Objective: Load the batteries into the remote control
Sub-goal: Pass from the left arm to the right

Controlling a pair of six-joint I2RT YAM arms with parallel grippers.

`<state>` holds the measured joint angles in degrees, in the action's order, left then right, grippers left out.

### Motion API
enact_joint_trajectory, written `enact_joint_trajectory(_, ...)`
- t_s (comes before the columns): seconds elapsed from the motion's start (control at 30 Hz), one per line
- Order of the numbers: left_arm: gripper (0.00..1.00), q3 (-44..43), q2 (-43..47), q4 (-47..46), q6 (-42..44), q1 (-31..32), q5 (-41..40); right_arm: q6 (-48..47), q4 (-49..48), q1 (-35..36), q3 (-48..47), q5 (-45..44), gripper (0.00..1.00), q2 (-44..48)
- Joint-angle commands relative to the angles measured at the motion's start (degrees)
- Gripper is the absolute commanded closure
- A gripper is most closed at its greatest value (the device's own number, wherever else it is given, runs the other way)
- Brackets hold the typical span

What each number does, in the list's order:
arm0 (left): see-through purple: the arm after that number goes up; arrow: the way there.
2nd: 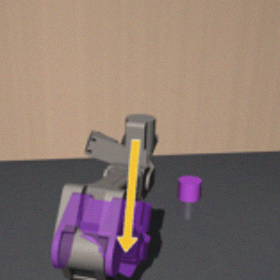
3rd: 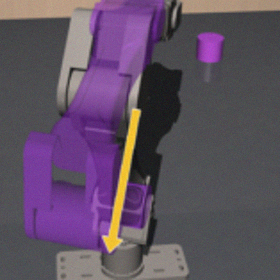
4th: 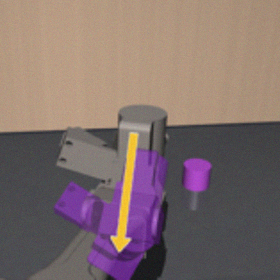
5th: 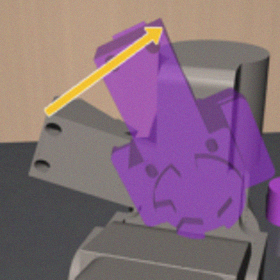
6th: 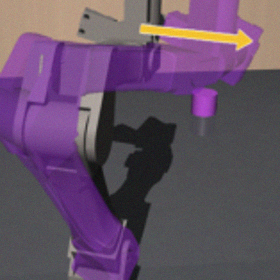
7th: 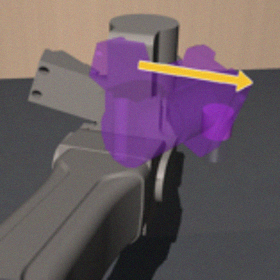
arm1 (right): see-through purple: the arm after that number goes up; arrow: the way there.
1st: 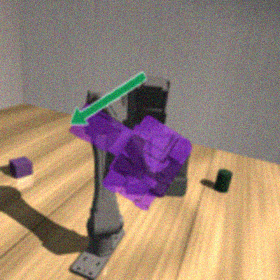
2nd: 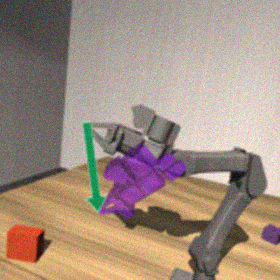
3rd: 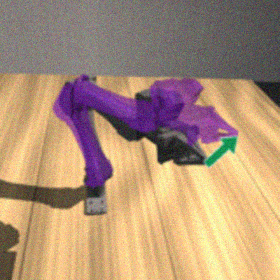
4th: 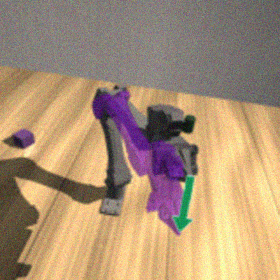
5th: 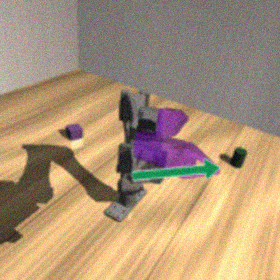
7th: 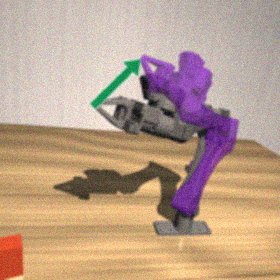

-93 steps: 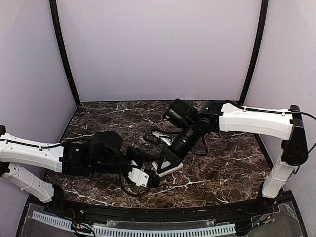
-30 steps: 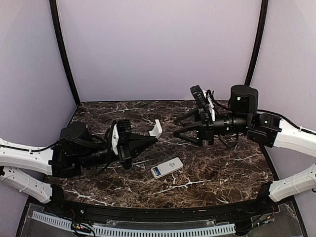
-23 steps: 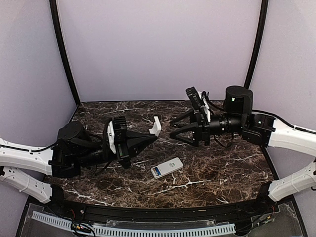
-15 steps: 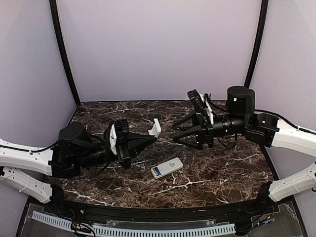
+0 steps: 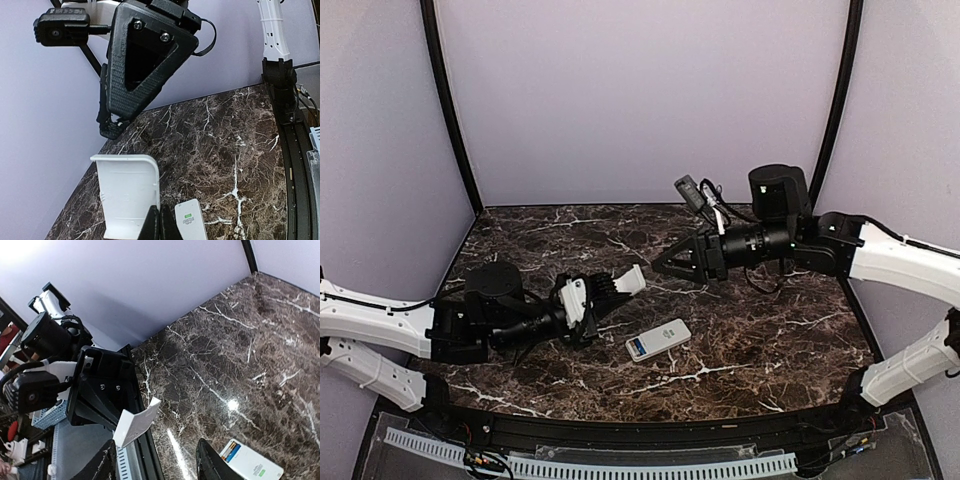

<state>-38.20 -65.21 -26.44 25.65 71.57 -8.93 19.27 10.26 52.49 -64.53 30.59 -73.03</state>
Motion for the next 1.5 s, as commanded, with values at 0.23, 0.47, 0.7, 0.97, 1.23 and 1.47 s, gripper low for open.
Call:
enact_joint_trajectory(0.23, 1.0, 2.3, -0.13, -2.54, -1.92, 0.06, -0.57, 5.42, -3.86, 0.86, 0.23, 2.8, 0.48, -1.09)
enact_joint_trajectory(0.47, 1.0, -0.44, -1.27, 0.35, -7.8, 0.18, 4.85, -10.53, -3.57, 0.71, 1.65, 4.88, 0.36, 4.18)
enact_joint_trajectory(0.7, 1.0, -1.73, -3.31, 1.11, -5.07, 0.37, 0.78, 2.64, 7.17, 0.6, -5.95, -0.43, 0.37, -4.41)
enact_joint_trajectory(0.97, 1.0, -1.75, -4.37, 1.77, -2.98, 0.41, -0.96, 7.7, 5.87, 2.89, -4.91, 0.15, 0.4, -5.67)
enact_joint_trajectory(1.23, 1.0, -1.99, -5.19, 2.27, -2.32, 0.43, -2.13, 8.64, 9.64, 4.68, -6.95, -3.86, 0.48, -10.03)
enact_joint_trajectory(1.47, 1.0, -1.8, -5.44, 2.1, -1.93, 0.47, -2.49, 9.39, 8.7, 5.08, -8.3, -3.03, 0.68, -12.48)
